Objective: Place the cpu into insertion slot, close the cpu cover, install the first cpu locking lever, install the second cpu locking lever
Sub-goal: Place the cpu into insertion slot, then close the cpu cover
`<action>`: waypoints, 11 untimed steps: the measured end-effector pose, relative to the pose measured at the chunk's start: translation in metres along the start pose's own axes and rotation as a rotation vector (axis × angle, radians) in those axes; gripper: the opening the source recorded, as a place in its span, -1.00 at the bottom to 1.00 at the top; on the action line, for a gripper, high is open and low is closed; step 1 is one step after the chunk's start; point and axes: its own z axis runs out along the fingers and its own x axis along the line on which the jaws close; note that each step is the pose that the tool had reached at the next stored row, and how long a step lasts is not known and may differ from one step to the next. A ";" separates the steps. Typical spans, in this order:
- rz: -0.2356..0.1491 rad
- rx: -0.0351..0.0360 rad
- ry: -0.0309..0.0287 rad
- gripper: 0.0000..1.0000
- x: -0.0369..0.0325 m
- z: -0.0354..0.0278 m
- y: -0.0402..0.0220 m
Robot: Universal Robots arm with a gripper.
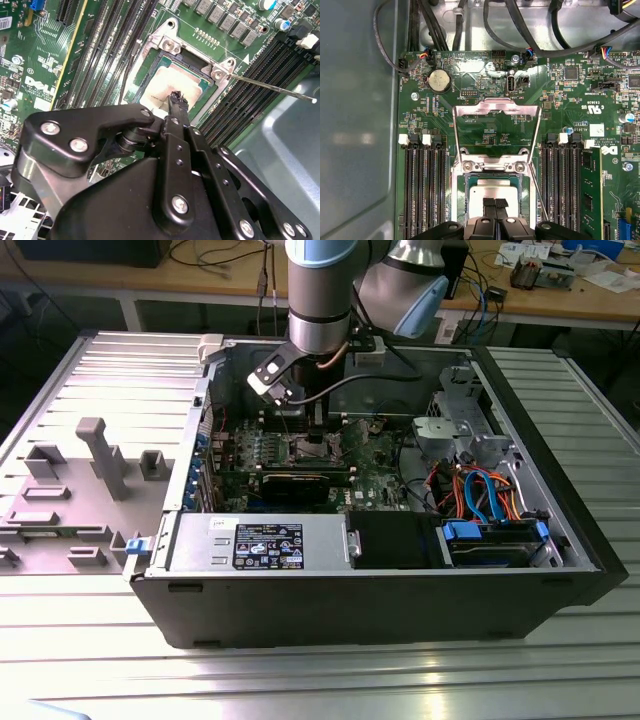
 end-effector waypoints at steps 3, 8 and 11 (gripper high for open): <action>0.000 0.0000 -0.0019 -0.79 0.0000 0.0000 0.0002; 0.000 0.0001 -0.0022 -0.79 0.0000 -0.0010 0.0003; 0.000 0.0000 -0.0019 -0.79 0.0000 -0.0026 0.0003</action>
